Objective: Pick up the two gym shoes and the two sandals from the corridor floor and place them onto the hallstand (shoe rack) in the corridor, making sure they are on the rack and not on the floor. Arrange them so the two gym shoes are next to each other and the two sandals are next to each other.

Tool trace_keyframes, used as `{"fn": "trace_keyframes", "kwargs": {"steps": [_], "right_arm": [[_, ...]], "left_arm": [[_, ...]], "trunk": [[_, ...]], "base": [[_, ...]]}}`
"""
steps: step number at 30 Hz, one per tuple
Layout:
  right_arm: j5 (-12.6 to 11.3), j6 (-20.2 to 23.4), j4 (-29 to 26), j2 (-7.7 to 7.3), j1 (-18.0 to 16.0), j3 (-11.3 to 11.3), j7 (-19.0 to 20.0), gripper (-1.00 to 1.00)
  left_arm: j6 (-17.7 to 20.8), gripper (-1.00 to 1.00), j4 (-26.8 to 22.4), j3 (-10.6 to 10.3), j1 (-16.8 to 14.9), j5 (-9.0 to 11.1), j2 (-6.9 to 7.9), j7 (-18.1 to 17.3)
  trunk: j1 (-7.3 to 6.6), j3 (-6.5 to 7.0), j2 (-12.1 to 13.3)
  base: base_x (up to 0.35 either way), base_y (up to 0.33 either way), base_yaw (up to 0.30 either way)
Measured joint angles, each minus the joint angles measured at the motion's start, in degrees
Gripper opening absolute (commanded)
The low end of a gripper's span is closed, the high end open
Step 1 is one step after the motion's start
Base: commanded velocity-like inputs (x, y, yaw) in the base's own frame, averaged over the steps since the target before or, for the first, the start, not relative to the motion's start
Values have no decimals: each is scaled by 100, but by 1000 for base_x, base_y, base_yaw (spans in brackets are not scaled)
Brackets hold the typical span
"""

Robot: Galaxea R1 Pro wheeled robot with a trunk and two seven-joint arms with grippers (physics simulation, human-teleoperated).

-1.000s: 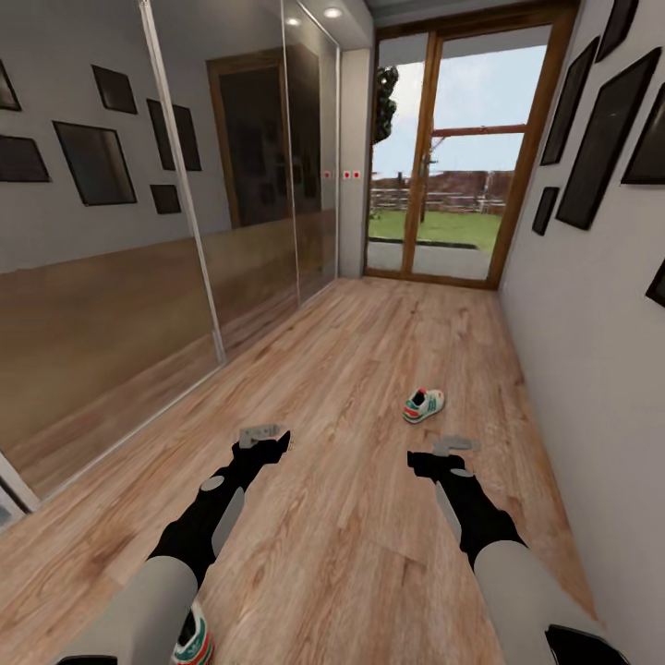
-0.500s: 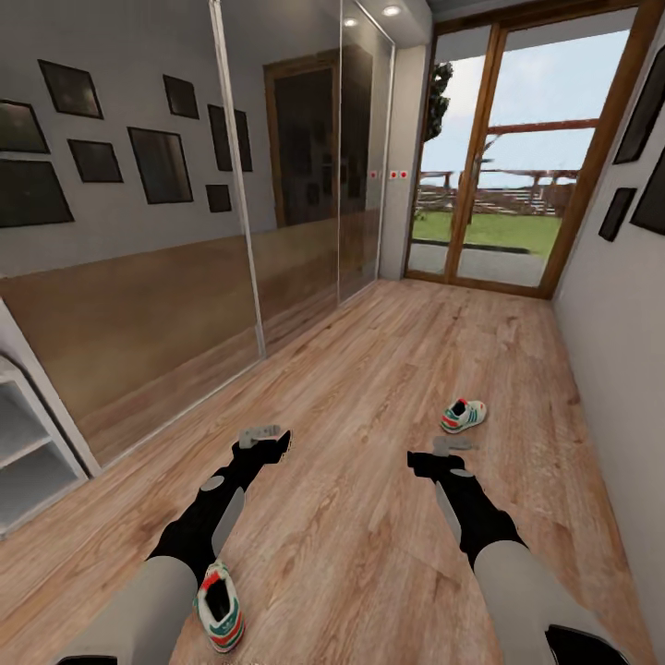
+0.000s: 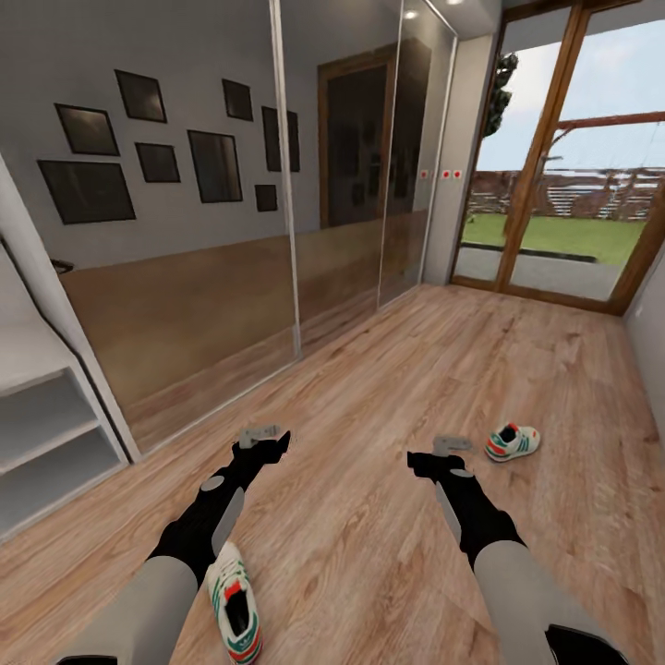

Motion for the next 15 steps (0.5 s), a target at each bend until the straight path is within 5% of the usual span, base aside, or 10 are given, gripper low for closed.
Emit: {"fn": "trace_keyframes", "kwargs": {"steps": [15], "right_arm": [[0,0,1,0,0,1,1,100]], "left_arm": [[0,100,0,0,0,0,0,0]], "trunk": [[1,0,0]], "base": [[170,-12,295]]}}
